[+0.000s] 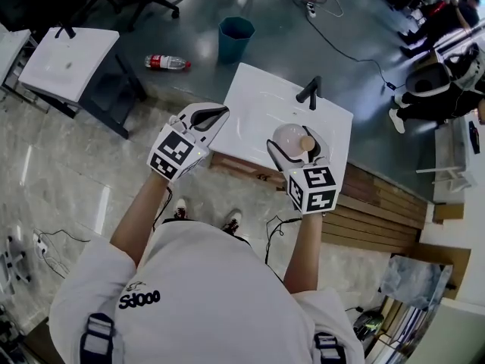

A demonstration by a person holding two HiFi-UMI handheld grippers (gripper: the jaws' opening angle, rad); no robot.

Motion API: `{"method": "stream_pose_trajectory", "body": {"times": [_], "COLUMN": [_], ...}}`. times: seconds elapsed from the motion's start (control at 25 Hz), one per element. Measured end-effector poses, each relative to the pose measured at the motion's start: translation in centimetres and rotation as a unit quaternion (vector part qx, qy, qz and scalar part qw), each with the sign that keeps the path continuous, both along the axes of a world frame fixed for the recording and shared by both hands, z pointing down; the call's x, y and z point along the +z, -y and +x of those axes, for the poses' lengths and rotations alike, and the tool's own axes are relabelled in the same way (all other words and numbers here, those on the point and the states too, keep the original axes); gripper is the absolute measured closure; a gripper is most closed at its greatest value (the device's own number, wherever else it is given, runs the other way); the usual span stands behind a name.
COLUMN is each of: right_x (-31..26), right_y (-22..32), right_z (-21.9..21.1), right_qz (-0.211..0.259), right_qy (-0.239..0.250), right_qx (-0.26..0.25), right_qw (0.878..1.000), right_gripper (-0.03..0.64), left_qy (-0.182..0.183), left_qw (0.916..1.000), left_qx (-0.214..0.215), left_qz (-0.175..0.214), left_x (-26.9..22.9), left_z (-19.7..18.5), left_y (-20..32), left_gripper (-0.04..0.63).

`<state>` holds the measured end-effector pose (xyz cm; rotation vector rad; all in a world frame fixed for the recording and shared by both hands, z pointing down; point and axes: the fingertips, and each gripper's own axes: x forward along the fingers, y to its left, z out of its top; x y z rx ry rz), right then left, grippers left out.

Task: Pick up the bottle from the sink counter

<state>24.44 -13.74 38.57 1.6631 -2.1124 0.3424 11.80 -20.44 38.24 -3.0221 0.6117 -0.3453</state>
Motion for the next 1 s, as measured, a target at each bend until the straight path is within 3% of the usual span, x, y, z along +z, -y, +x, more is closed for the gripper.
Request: {"method": "stream_pose_trajectory", "body": {"times": [1.0], "right_x": [-2.9], "right_y": [-3.6], "right_z": [-0.6], "right_qz": [0.034], "right_qy": [-0.003], "right_qx": [0.003], "right_qw": [0.999], "right_gripper": [0.216], "left_qy": [-0.014], "left_qw": [0.9995], "left_qx": [0.018], "left_qz": [0.022], "left_x": [-3.1], "left_z": [0.2], "left_y": [-2.4], "left_gripper": [0.589]}}
